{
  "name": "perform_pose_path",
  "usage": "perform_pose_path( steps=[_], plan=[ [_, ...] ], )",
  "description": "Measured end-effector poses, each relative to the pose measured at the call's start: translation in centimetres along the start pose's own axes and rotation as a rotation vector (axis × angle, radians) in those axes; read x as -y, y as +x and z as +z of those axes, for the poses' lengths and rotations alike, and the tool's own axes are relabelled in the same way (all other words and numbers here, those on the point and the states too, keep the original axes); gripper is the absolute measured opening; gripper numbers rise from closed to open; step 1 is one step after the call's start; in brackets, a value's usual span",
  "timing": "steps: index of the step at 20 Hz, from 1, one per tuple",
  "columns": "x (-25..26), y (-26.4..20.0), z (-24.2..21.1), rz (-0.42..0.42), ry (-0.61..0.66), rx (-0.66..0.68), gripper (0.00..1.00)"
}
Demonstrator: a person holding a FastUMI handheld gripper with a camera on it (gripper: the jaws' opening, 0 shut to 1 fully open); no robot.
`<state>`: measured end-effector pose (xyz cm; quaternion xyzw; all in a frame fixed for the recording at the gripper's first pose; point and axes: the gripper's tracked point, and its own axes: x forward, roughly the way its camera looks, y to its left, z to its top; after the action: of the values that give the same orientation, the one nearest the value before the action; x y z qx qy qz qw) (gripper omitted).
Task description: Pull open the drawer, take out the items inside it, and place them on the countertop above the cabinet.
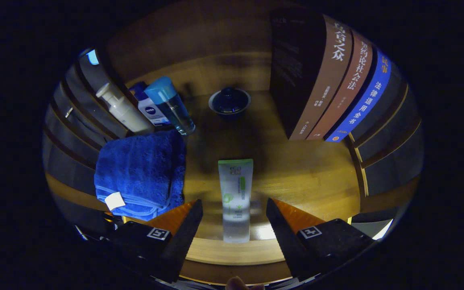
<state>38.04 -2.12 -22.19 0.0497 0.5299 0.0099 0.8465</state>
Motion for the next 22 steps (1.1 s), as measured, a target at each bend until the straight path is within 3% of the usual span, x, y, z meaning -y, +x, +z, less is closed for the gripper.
perform_pose_path(
  steps=[10,18,22],
  plan=[
    [-1.2,-10.1,-2.5,0.021,-0.145,0.317,1.00],
    [-1.8,-15.0,-10.2,0.044,-0.129,0.584,1.00],
    [-2.1,-16.5,-14.2,0.012,-0.134,0.748,1.00]
  ],
)
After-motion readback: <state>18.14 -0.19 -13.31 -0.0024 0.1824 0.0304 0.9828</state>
